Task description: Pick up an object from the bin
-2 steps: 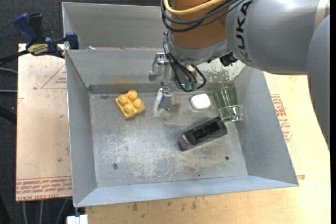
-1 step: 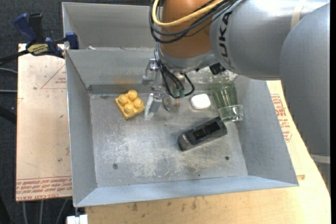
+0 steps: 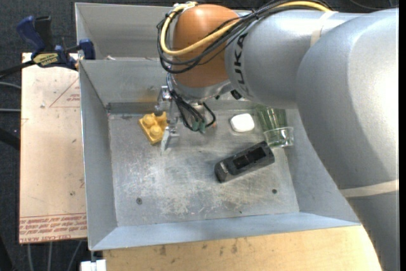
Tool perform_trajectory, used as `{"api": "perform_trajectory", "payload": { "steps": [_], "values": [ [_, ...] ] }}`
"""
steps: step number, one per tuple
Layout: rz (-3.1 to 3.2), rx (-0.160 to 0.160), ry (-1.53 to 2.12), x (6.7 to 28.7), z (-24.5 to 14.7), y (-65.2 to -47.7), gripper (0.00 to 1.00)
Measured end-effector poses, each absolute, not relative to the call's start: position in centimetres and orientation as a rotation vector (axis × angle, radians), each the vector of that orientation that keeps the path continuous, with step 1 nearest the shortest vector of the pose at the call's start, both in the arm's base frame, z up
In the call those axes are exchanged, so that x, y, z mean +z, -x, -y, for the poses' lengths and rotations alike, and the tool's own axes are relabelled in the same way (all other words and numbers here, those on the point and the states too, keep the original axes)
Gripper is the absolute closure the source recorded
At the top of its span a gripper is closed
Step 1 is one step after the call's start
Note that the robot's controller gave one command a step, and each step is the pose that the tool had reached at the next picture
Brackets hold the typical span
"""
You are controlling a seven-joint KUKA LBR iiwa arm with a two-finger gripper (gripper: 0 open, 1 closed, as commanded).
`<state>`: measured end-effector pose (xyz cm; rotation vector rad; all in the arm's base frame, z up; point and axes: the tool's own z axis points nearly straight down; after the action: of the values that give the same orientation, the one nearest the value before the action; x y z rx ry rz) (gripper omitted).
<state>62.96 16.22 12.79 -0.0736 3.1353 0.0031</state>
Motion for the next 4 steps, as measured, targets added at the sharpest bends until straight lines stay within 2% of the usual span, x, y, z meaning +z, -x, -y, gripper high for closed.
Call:
{"api": "perform_trajectory", "payload": {
  "steps": [1,2,4],
  "values": [
    [-3.103,-0.014,0.343,9.44,-20.24,-64.73,0.0],
    [-3.079,0.008,0.343,9.8,-20.81,-65.05,1.0],
    [-3.08,0.009,0.343,9.82,-20.84,-65.04,1.0]
  ]
}}
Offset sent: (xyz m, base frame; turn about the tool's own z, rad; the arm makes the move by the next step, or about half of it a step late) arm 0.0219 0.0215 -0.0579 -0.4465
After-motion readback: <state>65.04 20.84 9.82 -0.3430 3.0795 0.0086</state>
